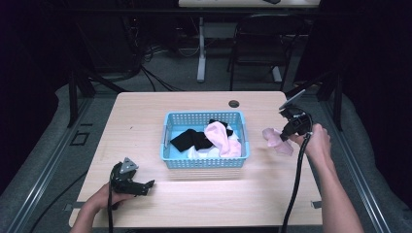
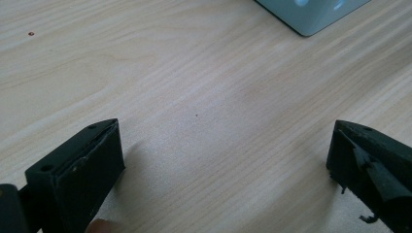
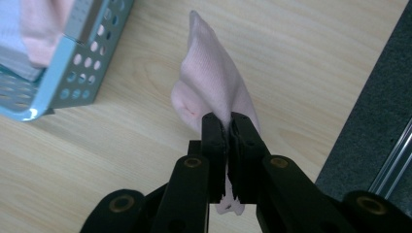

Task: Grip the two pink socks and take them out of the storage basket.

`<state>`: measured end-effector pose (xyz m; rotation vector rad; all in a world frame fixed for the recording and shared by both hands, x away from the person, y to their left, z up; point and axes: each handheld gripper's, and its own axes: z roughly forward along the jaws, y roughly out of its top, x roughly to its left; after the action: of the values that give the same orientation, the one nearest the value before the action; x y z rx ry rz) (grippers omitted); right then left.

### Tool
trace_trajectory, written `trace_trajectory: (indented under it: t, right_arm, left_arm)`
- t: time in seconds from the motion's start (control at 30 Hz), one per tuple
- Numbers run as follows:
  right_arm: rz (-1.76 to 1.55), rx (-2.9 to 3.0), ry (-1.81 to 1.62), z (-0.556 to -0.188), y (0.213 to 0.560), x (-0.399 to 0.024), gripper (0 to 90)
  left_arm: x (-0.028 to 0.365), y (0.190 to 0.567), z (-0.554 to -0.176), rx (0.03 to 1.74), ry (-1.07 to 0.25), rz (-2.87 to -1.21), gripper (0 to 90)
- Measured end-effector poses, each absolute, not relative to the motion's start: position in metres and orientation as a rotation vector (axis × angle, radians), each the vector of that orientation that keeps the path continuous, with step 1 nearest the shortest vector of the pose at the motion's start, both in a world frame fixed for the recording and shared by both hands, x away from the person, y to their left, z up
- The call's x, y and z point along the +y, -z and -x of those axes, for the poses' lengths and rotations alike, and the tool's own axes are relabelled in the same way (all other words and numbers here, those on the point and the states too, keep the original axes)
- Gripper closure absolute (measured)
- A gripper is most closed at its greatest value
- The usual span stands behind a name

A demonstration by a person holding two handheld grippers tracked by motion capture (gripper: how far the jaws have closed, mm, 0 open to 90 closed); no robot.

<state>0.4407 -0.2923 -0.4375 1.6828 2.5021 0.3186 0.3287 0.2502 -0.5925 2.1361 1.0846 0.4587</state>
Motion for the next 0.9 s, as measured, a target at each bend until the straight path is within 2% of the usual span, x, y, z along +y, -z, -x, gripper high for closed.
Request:
trace_trajectory:
  t: [0.3, 0.43, 0.47, 0.63, 0.67, 0.7, 0.73, 0.8, 0.9]
  right_arm:
    - [-1.763, 2.507, -0.302, -0.442, 0.483, -0.291, 84.6]
    - [-1.798, 2.523, -0.313, -0.444, 0.494, -0.293, 81.1]
    - [-1.804, 2.514, -0.312, -0.444, 0.495, -0.293, 78.6]
    - [-1.822, 2.494, -0.307, -0.445, 0.492, -0.295, 49.9]
    - [-1.822, 2.494, -0.307, -0.445, 0.492, -0.295, 49.9]
    - [-1.811, 2.465, -0.344, -0.443, 0.486, -0.296, 40.7]
    - [-1.811, 2.465, -0.344, -0.443, 0.486, -0.296, 40.7]
    - [-1.791, 2.471, -0.361, -0.441, 0.475, -0.296, 28.5]
    - [-1.754, 2.47, -0.417, -0.438, 0.459, -0.294, 21.3]
  left_arm:
    - [0.25, 0.593, -0.329, 1.085, -0.458, -2.135, 0.0]
    - [0.25, 0.592, -0.329, 1.085, -0.459, -2.136, 0.0]
    - [0.25, 0.592, -0.329, 1.085, -0.459, -2.136, 0.0]
    - [0.25, 0.592, -0.329, 1.084, -0.459, -2.136, 0.0]
    - [0.25, 0.592, -0.329, 1.084, -0.459, -2.136, 0.0]
    - [0.25, 0.593, -0.329, 1.085, -0.458, -2.135, 0.0]
    - [0.25, 0.593, -0.329, 1.085, -0.458, -2.135, 0.0]
    - [0.25, 0.593, -0.329, 1.085, -0.458, -2.135, 0.0]
    - [0.25, 0.592, -0.329, 1.085, -0.459, -2.136, 0.0]
